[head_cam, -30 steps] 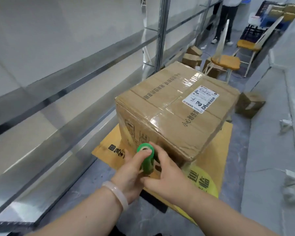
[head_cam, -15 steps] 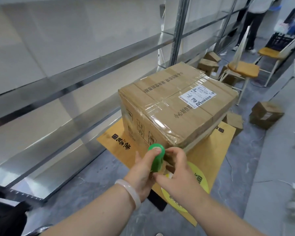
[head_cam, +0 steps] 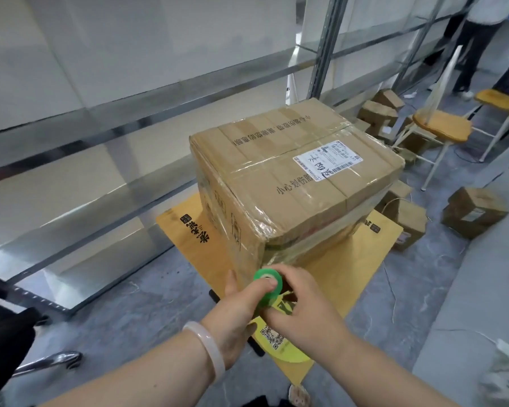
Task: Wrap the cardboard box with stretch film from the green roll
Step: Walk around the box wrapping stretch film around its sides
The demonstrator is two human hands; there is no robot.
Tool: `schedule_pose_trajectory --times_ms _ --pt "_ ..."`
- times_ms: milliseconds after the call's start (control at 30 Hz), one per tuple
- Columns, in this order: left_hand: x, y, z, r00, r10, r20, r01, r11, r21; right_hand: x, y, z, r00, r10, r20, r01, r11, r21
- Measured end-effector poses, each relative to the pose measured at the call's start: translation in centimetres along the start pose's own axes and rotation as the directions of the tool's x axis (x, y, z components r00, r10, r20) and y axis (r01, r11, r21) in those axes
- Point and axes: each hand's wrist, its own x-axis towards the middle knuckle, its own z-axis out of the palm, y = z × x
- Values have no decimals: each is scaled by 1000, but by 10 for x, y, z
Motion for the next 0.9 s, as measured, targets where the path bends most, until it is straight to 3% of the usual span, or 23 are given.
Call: schedule_pose_trajectory --times_ms 100,233,467,567,700,800,900 --pt "0 -16 26 997 -6 -75 -1 997 -84 3 21 -21 993 -36 112 40 999 -36" --pt "6 -22 61 990 22 -142 -35 996 -87 10 43 -54 978 -20 207 11 999 44" --pt "19 -34 95 965 -14 -261 -35 983 -181 28 68 -79 886 -91 455 82 996 39" --pt "30 -41 98 955 -28 -295 -26 983 -179 35 81 -77 891 -115 439 102 993 54" --pt "54 -47 99 954 -11 -300 -31 990 -134 42 92 -78 895 -33 444 7 998 59" --pt "72 -51 104 955 5 -298 -61 982 -178 47 97 -81 897 13 441 -43 997 58" --pt "84 -51 109 957 -7 -290 -64 970 -236 57 104 -90 894 -13 448 0 1000 29"
